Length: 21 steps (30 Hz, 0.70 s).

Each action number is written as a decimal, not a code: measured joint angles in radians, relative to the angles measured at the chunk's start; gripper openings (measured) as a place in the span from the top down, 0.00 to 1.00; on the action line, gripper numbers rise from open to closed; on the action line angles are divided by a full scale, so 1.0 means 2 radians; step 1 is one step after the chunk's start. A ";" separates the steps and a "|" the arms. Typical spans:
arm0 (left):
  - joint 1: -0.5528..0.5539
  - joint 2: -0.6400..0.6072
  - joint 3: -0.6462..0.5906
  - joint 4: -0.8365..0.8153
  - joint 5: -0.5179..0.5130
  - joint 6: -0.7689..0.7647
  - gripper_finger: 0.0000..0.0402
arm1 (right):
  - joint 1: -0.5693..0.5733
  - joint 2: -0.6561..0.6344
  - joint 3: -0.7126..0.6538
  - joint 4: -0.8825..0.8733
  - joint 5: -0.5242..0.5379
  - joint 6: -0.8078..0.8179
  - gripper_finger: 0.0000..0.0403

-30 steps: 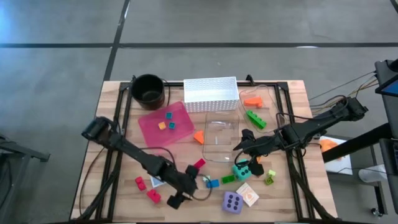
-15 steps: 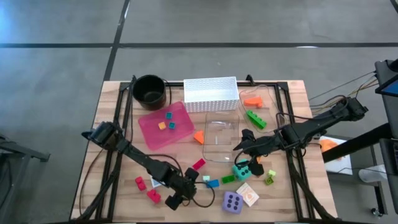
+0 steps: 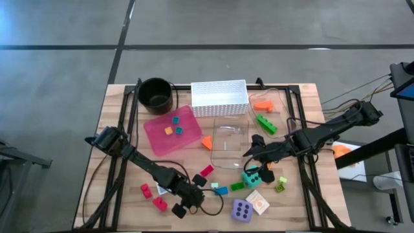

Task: Pick & Place Toys
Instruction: Put the yellow game piece into the red bin

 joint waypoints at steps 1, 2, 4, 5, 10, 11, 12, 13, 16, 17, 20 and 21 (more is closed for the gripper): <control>0.000 0.000 0.000 0.000 0.000 0.000 0.74 | 0.000 0.000 -0.002 0.000 0.000 0.000 0.24; 0.000 0.000 0.000 0.000 -0.002 0.000 0.74 | 0.000 0.000 -0.003 0.000 0.000 0.000 0.24; 0.000 0.000 0.000 0.000 -0.013 -0.002 0.73 | 0.000 0.000 -0.007 0.000 0.000 0.000 0.24; 0.000 -0.001 0.000 0.000 -0.017 -0.004 0.72 | 0.000 0.000 -0.009 0.000 0.000 0.000 0.24; 0.001 -0.013 0.000 -0.007 -0.032 -0.013 0.70 | 0.000 0.000 -0.018 0.014 0.000 0.000 0.24; 0.001 -0.019 0.000 -0.011 -0.035 -0.013 0.70 | 0.000 0.000 -0.020 0.017 0.000 0.000 0.24; 0.002 -0.026 0.000 -0.020 -0.038 -0.013 0.71 | 0.000 0.000 -0.022 0.025 0.000 0.000 0.24; 0.003 -0.034 0.001 -0.032 -0.039 -0.014 0.72 | 0.000 0.000 -0.025 0.031 0.000 0.000 0.24; 0.009 -0.065 0.000 -0.074 -0.061 -0.029 0.74 | 0.000 0.000 -0.034 0.048 0.001 0.000 0.24; 0.011 -0.076 0.000 -0.096 -0.073 -0.034 0.75 | 0.000 0.000 -0.036 0.053 0.001 0.000 0.24; 0.020 -0.114 0.000 -0.160 -0.125 -0.050 0.74 | 0.000 0.000 -0.043 0.066 0.011 0.000 0.24; 0.025 -0.127 0.000 -0.182 -0.150 -0.059 0.73 | 0.000 0.000 -0.044 0.066 0.021 0.000 0.24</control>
